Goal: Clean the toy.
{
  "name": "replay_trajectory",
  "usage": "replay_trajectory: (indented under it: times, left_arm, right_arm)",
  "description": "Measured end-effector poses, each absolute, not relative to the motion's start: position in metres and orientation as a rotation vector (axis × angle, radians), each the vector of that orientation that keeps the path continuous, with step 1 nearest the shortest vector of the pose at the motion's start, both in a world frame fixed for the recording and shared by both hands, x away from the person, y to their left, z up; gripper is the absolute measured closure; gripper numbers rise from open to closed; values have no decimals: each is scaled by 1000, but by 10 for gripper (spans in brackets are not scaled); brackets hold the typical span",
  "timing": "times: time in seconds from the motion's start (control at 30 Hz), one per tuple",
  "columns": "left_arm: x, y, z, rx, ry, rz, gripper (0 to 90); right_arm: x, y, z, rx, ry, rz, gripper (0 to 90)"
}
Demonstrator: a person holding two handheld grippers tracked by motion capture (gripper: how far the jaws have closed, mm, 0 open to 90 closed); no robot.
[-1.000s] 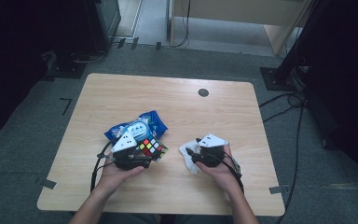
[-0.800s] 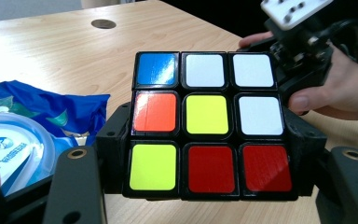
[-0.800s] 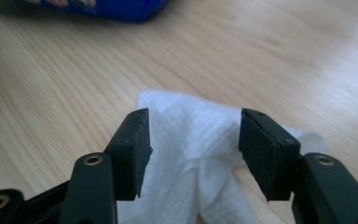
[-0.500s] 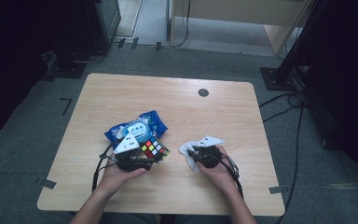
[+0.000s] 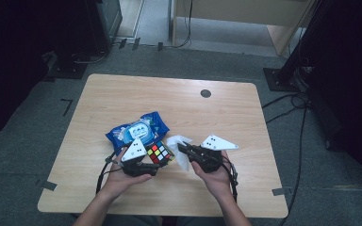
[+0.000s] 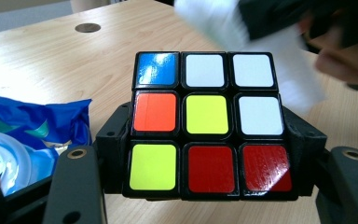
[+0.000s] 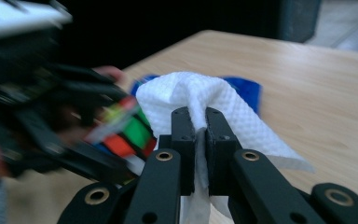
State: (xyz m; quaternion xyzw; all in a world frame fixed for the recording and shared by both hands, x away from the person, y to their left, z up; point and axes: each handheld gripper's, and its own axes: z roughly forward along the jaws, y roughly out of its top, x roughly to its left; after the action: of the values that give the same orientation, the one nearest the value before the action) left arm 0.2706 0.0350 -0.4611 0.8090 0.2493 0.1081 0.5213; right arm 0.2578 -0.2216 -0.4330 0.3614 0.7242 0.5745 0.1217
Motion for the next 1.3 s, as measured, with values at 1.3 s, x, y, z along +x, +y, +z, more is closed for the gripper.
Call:
replay_trajectory:
  times: [1.3]
  left_arm:
    - [262, 30, -457, 1929, 544, 315, 343]
  right_arm:
    - [249, -205, -442, 1141, 2090, 1661, 847]
